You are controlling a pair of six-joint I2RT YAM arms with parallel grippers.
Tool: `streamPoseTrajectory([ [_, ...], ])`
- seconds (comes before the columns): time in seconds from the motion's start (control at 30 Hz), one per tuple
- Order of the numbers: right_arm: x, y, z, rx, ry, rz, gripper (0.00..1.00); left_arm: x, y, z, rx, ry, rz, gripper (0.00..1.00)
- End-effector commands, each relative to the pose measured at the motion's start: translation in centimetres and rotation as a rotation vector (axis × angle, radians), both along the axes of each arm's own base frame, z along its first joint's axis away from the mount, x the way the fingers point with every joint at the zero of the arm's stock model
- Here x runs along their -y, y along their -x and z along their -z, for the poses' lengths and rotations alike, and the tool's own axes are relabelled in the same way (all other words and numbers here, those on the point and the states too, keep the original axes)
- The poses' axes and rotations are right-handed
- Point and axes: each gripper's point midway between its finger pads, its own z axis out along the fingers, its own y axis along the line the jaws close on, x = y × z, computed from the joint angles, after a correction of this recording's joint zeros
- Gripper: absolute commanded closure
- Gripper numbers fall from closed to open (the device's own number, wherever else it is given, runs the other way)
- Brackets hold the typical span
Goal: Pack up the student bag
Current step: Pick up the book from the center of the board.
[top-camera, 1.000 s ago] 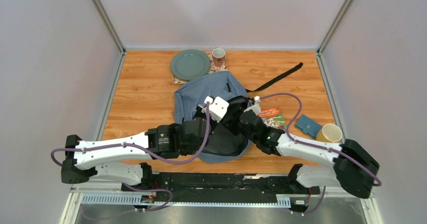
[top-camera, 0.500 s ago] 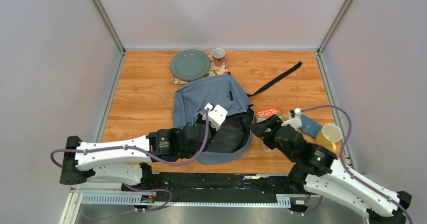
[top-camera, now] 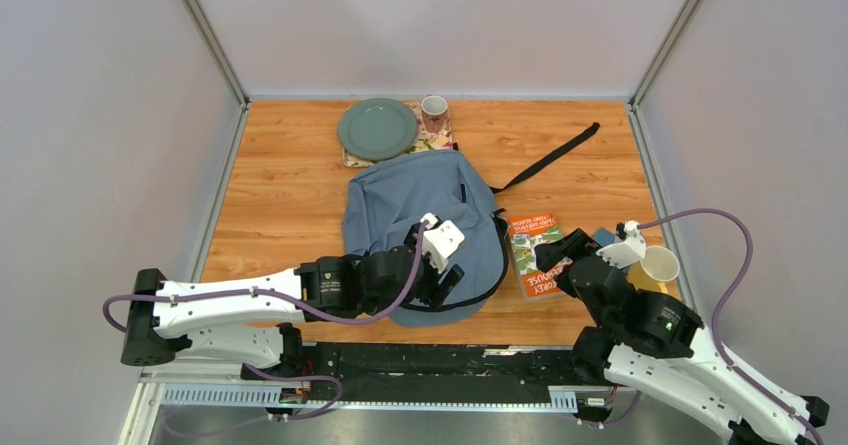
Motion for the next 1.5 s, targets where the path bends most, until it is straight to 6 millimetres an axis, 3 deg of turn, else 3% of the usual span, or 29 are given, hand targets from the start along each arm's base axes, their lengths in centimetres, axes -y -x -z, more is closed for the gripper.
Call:
streamPoseTrajectory([
  [0.0, 2.1, -0.5, -1.1, 0.03, 0.11, 0.055, 0.16, 2.7, 1.1, -5.1, 0.0, 0.175, 0.083, 0.25],
  [0.1, 2.1, -0.6, -1.1, 0.023, 0.138, 0.051, 0.16, 4.7, 1.3, -5.6, -0.002, 0.171, 0.128, 0.24],
  [0.13, 2.0, -0.7, -1.1, 0.017, 0.147, 0.048, 0.16, 5.4, 1.4, -6.7, 0.001, 0.185, 0.144, 0.24],
  [0.2, 2.3, -0.9, -0.7, -0.01, 0.194, 0.054, 0.15, 7.4, 1.8, -5.9, -0.013, 0.152, 0.195, 0.24],
  [0.23, 2.3, -0.9, -0.4, -0.032, 0.212, 0.051, 0.15, 8.4, 1.9, -7.2, -0.007, 0.173, 0.215, 0.24],
  [0.3, 3.5, -1.5, 0.4, -0.093, 0.289, 0.094, 0.14, 10.8, 2.4, -6.1, -0.031, 0.135, 0.27, 0.24],
  [0.33, 3.5, -1.5, 0.8, -0.136, 0.301, 0.082, 0.13, 11.9, 2.4, -7.6, -0.028, 0.163, 0.278, 0.24],
  [0.37, 4.7, -1.9, 1.1, -0.174, 0.309, 0.137, 0.13, 13.3, 2.3, -6.2, -0.048, 0.138, 0.279, 0.24],
  [0.43, 4.5, -2.6, 1.9, -0.234, 0.327, 0.093, 0.13, 14.9, 1.8, -7.3, -0.076, 0.183, 0.236, 0.24],
  [0.47, 5.7, -3.0, 2.2, -0.26, 0.315, 0.144, 0.12, 16.0, 1.7, -6.0, -0.102, 0.17, 0.221, 0.24],
  [0.53, 5.1, -3.6, 2.9, -0.282, 0.28, 0.088, 0.12, 17.2, 1.2, -6.2, -0.13, 0.21, 0.182, 0.23],
  [0.6, 5.9, -4.5, 3.3, -0.283, 0.229, 0.121, 0.12, 18.4, 0.8, -5.0, -0.181, 0.231, 0.15, 0.22],
  [0.77, 7.5, -5.2, 4.7, -0.342, 0.167, 0.145, 0.12, 19.0, -2.2, 0.2, -0.437, 0.283, 0.013, 0.25],
  [0.8, 7.5, -5.5, 4.7, -0.335, 0.156, 0.143, 0.12, 19.3, -2.4, 0.5, -0.46, 0.312, 0.018, 0.25],
  [1.03, 7.6, -6.6, 4.8, -0.326, 0.154, 0.116, 0.12, 19.1, -4.1, 7.5, -0.539, 0.22, -0.129, 0.26],
  [1.23, 7.0, -7.9, 5.7, -0.329, 0.129, 0.08, 0.12, 19.0, -5.3, 12.0, -0.652, 0.175, -0.235, 0.29],
  [1.47, 6.6, -9.1, 6.9, -0.359, 0.124, 0.06, 0.12, 18.8, -6.2, 15.4, -0.705, 0.139, -0.3, 0.29],
])
